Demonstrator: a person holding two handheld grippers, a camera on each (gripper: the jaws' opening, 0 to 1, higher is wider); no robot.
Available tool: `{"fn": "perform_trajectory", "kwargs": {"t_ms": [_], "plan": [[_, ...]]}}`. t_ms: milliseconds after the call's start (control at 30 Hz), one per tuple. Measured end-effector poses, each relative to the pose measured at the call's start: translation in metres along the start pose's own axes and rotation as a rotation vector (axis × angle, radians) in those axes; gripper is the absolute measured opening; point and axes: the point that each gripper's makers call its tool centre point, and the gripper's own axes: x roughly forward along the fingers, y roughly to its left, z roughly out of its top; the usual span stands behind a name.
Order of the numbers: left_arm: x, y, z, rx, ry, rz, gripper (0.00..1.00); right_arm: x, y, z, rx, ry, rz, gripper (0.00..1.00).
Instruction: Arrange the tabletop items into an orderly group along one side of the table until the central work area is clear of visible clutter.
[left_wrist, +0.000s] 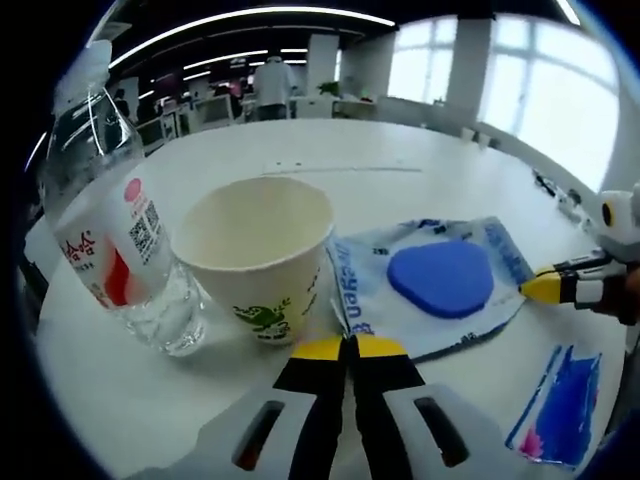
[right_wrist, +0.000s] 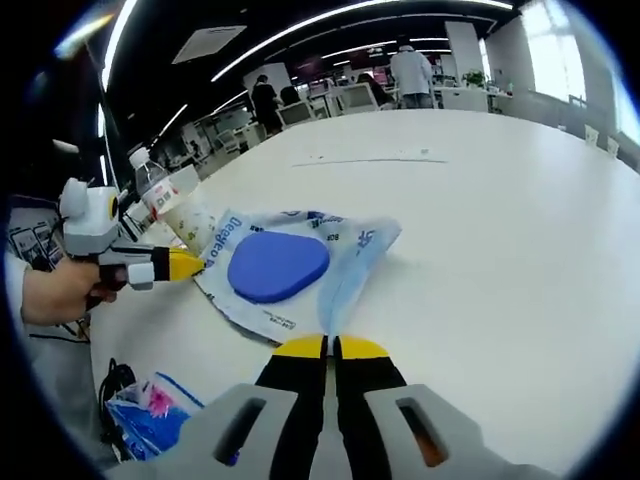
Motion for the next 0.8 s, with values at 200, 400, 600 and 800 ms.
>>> {"fn": "perform_trajectory", "kwargs": {"t_ms": [200,400,600,800], "plan": [[-0.005,-0.006,0.001,-0.02,0.012,-0.003,0.02,0.001,-0.001,0.0,-0.007,0.0,-0.004,0.0],[-0.012,-0.002,0.001,-0.028,0.023,0.057,0.15,-0.002,0.0,0.001,0.037,0.023,0.047,0.04],[-0.026,-0.006,0.001,-0.032,0.028,0.057,0.27,-0.005,0.001,0.006,-0.055,0.007,0.016,0.28],[-0.038,-0.002,0.011,-0.082,0.0,0.049,0.41,-0.012,0.017,0.019,-0.069,-0.026,0.048,0.38]]}}
